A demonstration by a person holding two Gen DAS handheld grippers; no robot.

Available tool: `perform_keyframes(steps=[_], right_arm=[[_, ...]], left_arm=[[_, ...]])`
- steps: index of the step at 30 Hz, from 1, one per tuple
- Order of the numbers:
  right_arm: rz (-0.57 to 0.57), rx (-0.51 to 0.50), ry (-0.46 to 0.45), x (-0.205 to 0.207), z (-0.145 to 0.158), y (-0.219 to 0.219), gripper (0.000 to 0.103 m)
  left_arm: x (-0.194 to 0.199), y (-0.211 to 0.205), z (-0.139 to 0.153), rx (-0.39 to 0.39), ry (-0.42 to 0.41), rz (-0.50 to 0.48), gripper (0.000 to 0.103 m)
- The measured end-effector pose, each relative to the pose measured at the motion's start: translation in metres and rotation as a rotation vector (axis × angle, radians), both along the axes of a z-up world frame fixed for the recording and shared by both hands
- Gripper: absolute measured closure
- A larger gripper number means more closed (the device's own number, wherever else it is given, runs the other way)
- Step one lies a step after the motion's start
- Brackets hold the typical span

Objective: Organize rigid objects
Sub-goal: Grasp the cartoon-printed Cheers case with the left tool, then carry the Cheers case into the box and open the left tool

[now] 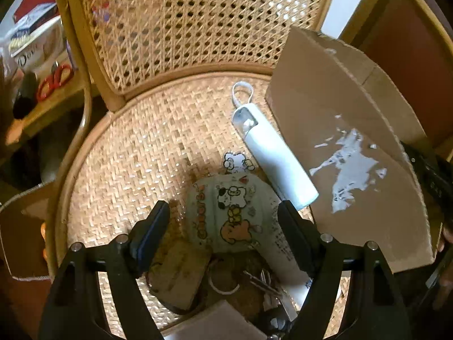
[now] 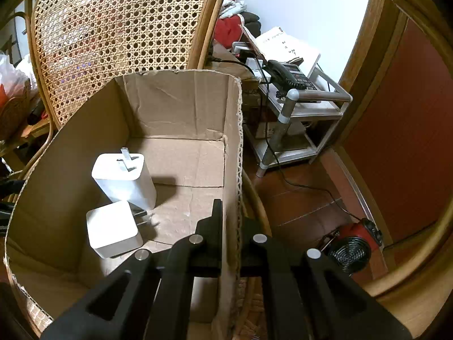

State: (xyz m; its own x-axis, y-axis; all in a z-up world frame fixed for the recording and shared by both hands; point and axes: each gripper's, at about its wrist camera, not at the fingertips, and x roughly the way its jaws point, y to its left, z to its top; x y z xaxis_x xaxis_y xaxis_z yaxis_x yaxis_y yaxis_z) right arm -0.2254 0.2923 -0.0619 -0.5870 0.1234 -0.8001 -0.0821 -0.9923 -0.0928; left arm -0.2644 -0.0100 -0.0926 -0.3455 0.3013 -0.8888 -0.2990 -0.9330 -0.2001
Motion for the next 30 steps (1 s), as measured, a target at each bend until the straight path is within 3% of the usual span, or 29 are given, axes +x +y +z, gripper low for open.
perform_keyframes(steps=[3,5,7,14,20,24,30], right_arm=[[0.001,0.001,-0.001,0.0,0.0,0.0,0.096],[0.0,0.001,0.0,0.0,0.0,-0.001,0.096],[-0.001,0.002,0.0,0.0,0.0,-0.001,0.096],[-0.001,0.002,0.0,0.0,0.0,-0.001,0.095],[0.0,0.003,0.0,0.0,0.0,0.0,0.095],[0.0,0.005,0.0,-0.001,0.0,-0.001,0.095],[0.001,0.002,0.0,-0.001,0.0,-0.001,0.095]], left_arm=[[0.0,0.004,-0.003,0.013,-0.012,-0.008,0.027],[-0.002,0.005,-0.001,0.034,-0.014,-0.022,0.041],[-0.001,0.005,0.002,0.013,0.001,-0.017,0.047],[-0.003,0.001,0.009,0.008,0.02,0.006,0.047],[0.003,0.008,0.045,0.015,0.138,0.011,0.047],[0.019,0.023,0.082,0.096,0.243,-0.045,0.047],[0.036,0.069,0.112,0.164,0.307,-0.192,0.047]])
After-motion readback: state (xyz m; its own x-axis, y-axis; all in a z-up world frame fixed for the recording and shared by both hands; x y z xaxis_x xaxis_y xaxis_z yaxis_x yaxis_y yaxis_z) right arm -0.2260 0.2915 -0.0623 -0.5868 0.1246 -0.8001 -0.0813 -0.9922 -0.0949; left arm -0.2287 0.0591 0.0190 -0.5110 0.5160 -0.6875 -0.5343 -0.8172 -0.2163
